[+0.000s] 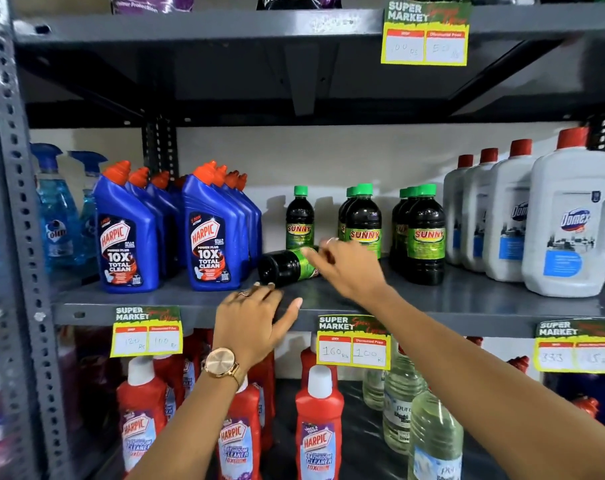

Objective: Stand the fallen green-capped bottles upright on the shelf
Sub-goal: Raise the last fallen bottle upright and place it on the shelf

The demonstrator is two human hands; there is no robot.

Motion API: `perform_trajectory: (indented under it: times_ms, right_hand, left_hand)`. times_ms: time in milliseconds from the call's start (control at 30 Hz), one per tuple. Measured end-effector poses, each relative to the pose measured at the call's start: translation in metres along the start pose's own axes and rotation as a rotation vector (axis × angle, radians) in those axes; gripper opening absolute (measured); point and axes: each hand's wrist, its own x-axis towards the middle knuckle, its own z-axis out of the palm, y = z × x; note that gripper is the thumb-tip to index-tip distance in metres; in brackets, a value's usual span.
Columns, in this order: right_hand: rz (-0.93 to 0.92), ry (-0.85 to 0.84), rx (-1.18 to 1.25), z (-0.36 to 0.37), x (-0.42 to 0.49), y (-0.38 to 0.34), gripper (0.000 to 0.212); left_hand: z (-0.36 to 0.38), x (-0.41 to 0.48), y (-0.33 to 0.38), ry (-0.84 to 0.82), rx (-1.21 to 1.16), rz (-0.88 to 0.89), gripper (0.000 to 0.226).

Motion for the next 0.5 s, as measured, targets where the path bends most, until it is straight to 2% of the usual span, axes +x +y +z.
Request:
perform_trajectory:
  times_ms: [33, 133, 233, 367, 500]
  right_hand:
    - [0.104, -0.117, -0.004, 0.005, 0.004, -0.007, 0.069]
    - [0.554, -0.39, 0.185, 0.015, 0.021, -0.015, 0.098]
    - [0.75, -0.525, 0.255, 0.024, 0.04, -0.009, 0.118]
    - [0.921, -0.629, 0.447, 0.044, 0.06, -0.004, 0.112]
    - [0.947, -0.58, 0.556, 0.062, 0.064, 0.001, 0.091]
  left_hand:
    - [0.001, 0.001, -0.001, -0.012, 0.018, -0.01, 0.054]
    - [0.004, 0.0, -0.004, -0.014, 0.025, -0.027, 0.057]
    - [0.008, -0.001, -0.003, 0.007, 0.009, -0.052, 0.054]
    - [0.013, -0.002, -0.004, 0.041, -0.027, -0.082, 0.054]
    - [0.014, -0.002, -0.005, 0.054, -0.014, -0.064, 0.055]
